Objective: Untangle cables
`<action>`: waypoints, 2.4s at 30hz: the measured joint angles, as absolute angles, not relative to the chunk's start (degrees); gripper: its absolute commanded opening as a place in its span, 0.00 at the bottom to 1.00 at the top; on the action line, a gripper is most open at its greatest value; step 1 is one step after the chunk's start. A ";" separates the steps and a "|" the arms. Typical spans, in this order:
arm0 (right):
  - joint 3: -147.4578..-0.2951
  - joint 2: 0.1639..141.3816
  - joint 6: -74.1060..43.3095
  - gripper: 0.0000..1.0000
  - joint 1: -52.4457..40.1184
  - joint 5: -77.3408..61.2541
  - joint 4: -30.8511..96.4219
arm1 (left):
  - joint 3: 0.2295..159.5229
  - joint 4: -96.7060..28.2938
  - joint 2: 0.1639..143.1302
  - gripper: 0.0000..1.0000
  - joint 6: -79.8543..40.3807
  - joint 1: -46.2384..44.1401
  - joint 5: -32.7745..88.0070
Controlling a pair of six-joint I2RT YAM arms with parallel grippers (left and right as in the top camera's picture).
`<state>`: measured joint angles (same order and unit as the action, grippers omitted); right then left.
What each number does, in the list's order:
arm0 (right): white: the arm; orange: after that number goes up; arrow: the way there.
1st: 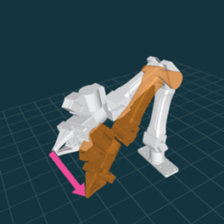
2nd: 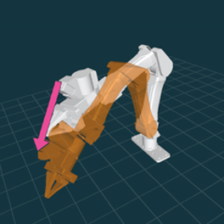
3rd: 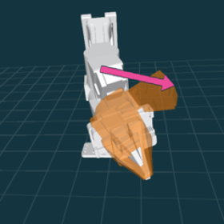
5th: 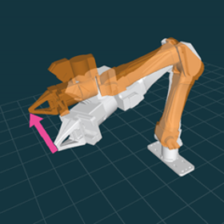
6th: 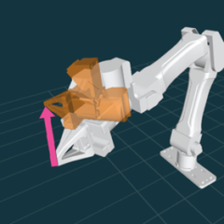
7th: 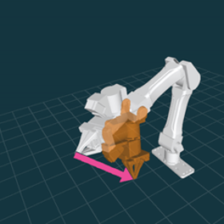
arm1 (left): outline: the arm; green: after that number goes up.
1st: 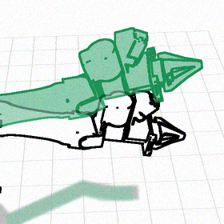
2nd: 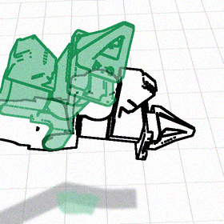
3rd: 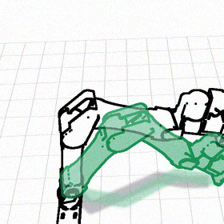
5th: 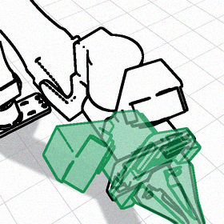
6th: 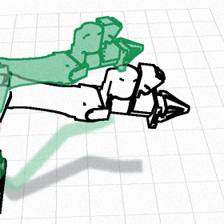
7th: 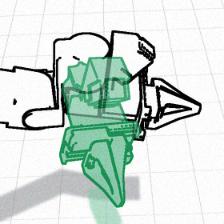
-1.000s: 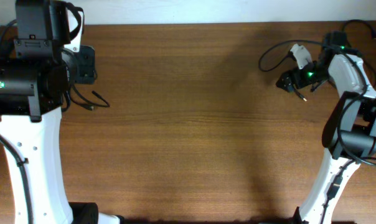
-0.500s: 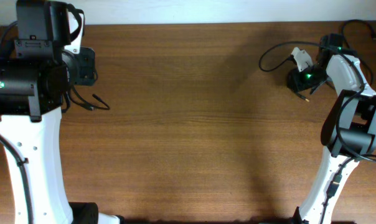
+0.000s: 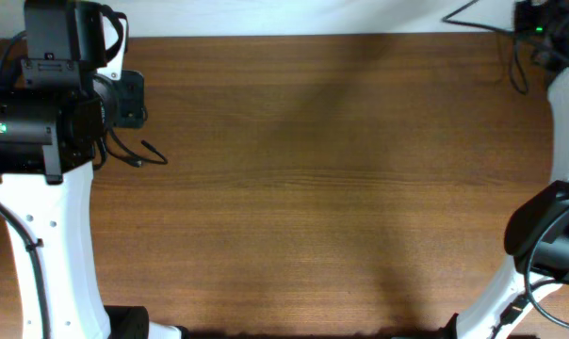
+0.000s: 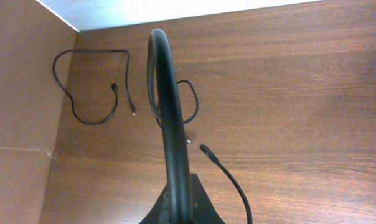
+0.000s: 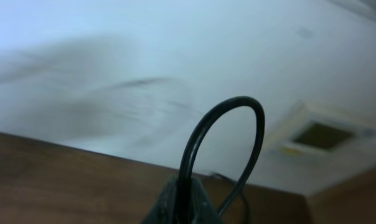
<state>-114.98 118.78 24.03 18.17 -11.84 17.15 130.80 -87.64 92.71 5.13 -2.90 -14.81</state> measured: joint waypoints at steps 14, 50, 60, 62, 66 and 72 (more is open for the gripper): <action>-115.22 144.53 7.44 0.04 31.97 -11.44 9.41 | 130.80 -84.03 92.71 0.00 5.10 -2.90 -14.74; -116.29 105.43 19.75 0.99 10.72 -10.24 46.70 | 130.76 -53.23 130.10 0.00 4.89 -48.03 8.36; -116.29 105.43 19.75 0.99 10.72 -8.80 47.18 | 130.72 -52.49 130.10 0.99 4.75 -45.91 9.80; -116.29 105.43 19.75 0.99 10.72 -8.80 47.40 | 130.69 -53.80 127.22 0.99 4.75 -43.29 7.70; -116.29 105.43 19.73 0.99 10.72 -8.82 47.81 | 131.31 -56.75 113.95 0.99 4.29 -36.71 2.50; -116.29 105.43 19.68 0.99 10.72 -8.80 48.45 | 130.37 -55.59 120.20 0.99 3.33 -38.24 7.22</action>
<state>-116.29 105.43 19.68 10.72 -8.80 48.45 130.37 -55.59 120.20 3.33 -38.24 7.22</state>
